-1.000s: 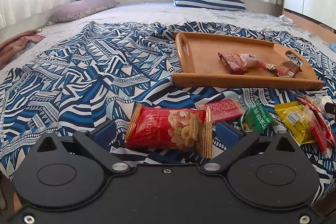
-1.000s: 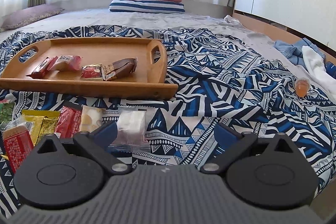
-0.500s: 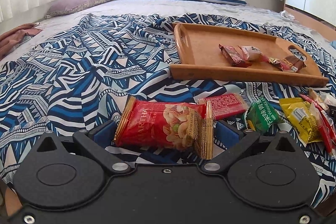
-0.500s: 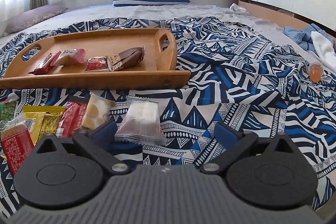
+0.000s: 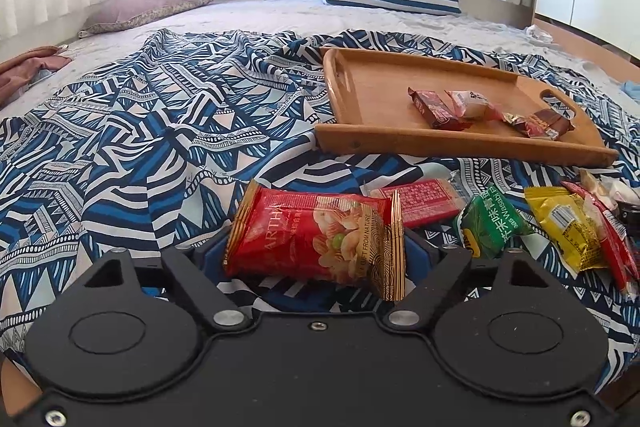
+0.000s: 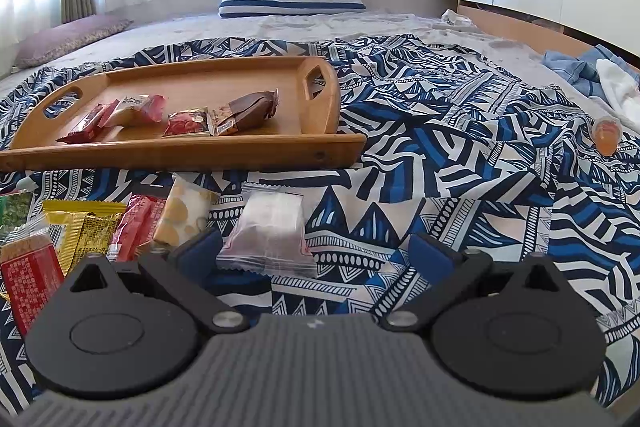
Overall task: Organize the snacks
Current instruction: 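Grasp the red nut bag with left tool while right tool grasps the clear plastic packet, then carry the red nut bag and clear packet onto the wooden tray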
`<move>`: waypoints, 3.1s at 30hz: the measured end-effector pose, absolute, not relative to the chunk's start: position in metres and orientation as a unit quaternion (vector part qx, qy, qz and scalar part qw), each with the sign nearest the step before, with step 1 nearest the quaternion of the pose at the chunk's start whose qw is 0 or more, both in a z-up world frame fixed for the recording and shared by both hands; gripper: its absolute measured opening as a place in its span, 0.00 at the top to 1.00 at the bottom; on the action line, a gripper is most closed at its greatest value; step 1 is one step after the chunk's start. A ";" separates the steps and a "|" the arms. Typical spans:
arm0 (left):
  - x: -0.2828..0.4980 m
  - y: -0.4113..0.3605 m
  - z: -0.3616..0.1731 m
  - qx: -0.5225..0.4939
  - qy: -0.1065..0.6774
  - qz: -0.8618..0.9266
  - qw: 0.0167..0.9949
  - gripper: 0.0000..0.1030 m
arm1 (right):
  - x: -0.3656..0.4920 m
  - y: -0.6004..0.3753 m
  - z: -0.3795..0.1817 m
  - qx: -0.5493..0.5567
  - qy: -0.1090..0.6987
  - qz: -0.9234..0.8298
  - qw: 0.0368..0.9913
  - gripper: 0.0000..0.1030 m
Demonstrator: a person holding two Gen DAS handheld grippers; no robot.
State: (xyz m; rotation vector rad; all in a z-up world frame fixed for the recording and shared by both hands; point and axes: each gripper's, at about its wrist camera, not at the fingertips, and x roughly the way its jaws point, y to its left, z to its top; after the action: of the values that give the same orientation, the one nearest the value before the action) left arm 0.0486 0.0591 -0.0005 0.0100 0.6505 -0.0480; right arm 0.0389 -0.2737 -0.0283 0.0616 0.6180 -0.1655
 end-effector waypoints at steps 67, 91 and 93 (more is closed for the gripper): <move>0.201 -0.027 0.028 0.045 0.327 0.006 0.944 0.33 | 0.175 -0.273 0.024 -0.029 0.326 -0.099 0.940 0.62; 0.217 -0.034 0.016 0.003 0.339 -0.016 0.941 0.30 | 0.187 -0.268 0.002 0.058 0.335 -0.043 0.939 0.61; 0.216 -0.034 0.017 0.006 0.339 -0.015 0.941 0.29 | 0.187 -0.269 0.002 0.060 0.335 -0.041 0.939 0.57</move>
State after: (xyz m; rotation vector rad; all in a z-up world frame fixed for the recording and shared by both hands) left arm 0.2165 -0.0338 0.0165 0.0117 0.6922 -0.0297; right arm 0.1867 -0.2686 0.0023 0.1215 0.6840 -0.0834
